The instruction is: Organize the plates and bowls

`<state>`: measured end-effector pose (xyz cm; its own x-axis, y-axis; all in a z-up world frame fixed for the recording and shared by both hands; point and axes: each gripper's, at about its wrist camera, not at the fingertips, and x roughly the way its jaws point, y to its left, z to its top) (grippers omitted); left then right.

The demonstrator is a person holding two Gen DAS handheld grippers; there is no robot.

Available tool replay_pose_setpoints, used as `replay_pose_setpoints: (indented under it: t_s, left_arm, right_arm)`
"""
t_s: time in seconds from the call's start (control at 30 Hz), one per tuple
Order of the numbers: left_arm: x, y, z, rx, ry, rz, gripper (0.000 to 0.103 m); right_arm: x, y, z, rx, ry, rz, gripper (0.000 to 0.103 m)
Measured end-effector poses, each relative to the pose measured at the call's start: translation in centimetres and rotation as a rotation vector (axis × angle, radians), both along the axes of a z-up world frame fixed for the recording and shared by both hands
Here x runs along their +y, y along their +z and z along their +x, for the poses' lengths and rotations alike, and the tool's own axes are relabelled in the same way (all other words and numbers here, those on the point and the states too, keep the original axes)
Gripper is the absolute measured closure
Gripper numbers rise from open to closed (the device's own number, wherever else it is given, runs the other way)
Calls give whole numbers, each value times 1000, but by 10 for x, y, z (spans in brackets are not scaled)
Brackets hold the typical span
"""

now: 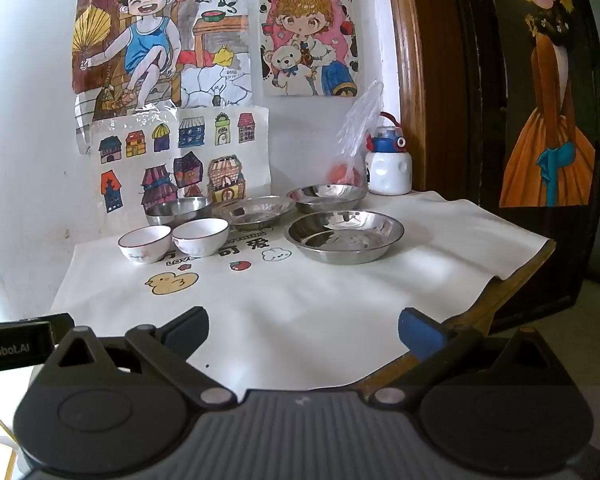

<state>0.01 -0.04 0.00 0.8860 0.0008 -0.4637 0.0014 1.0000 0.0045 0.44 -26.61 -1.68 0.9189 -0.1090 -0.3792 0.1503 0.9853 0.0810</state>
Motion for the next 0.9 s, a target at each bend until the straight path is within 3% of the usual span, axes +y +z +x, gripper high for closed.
replay_pose_setpoints:
  t_s: [0.9]
  left_arm:
    - [1, 0, 0, 5, -3, -13, 1]
  right_arm:
    - [2, -1, 0, 6, 1, -3, 0]
